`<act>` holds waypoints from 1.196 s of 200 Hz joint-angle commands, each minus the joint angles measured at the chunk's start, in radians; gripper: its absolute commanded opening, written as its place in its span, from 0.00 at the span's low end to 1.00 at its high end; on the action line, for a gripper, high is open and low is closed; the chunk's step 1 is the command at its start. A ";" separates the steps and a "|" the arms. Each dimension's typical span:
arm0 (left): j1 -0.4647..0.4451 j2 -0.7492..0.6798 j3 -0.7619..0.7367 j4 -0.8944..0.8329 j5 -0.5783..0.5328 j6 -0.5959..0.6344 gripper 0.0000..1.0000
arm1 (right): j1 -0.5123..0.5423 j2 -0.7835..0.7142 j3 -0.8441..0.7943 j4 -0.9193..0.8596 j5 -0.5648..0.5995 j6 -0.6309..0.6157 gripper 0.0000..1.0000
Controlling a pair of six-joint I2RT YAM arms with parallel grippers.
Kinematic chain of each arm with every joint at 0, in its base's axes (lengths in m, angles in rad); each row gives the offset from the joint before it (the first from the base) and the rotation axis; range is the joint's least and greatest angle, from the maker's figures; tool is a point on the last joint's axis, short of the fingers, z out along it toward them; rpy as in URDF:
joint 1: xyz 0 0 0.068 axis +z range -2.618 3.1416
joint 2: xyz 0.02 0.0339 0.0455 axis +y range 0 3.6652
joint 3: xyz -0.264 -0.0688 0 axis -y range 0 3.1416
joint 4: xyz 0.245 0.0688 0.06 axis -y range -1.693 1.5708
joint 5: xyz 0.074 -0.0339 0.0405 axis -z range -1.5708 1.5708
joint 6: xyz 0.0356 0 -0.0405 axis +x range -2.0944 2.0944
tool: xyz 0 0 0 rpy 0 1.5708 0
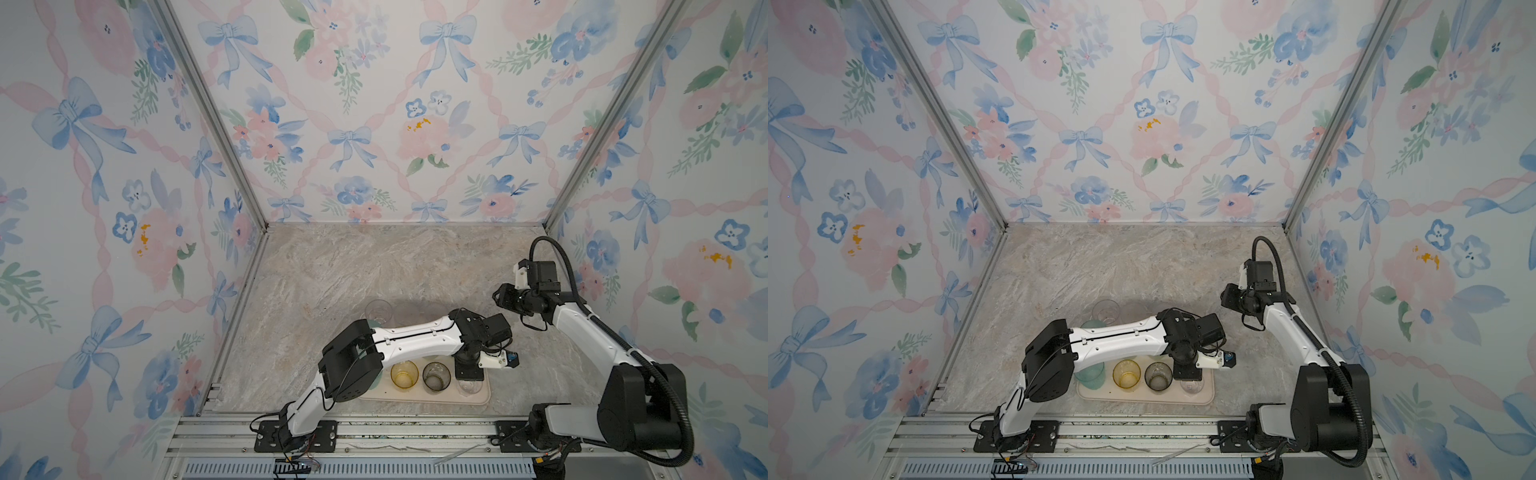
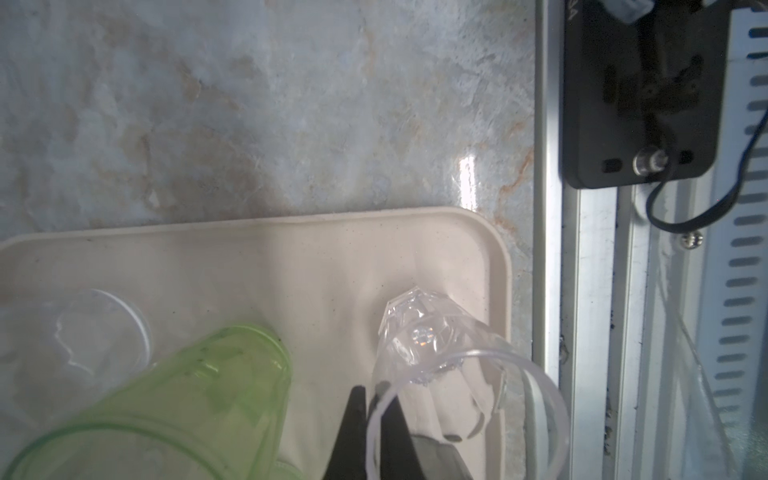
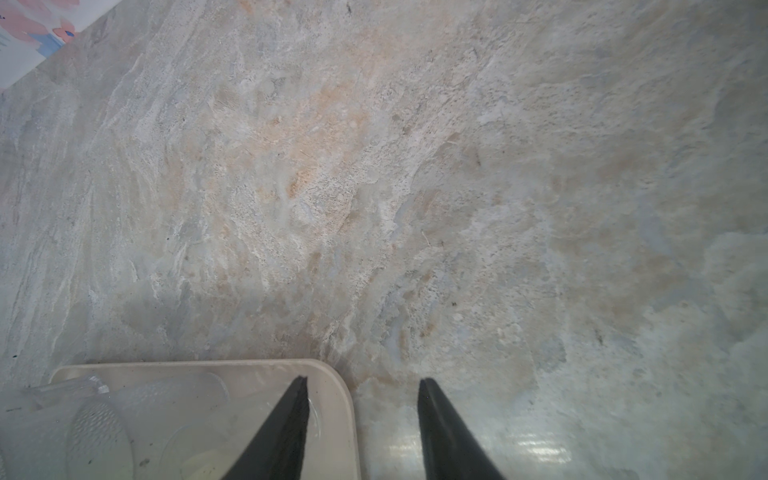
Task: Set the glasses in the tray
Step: 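Carry the stemmed glass over the tray corner nearest the right arm, then lower the stemmed glass onto the tray and open the left gripper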
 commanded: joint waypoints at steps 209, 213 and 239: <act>0.031 -0.093 0.012 -0.023 0.018 0.025 0.21 | -0.011 0.015 0.003 0.011 -0.013 -0.006 0.47; 0.033 -0.098 0.011 -0.023 0.019 0.025 0.21 | -0.010 0.015 0.003 0.011 -0.014 -0.006 0.47; 0.055 -0.128 0.015 -0.021 0.030 0.029 0.21 | -0.011 0.018 0.004 0.012 -0.013 -0.006 0.47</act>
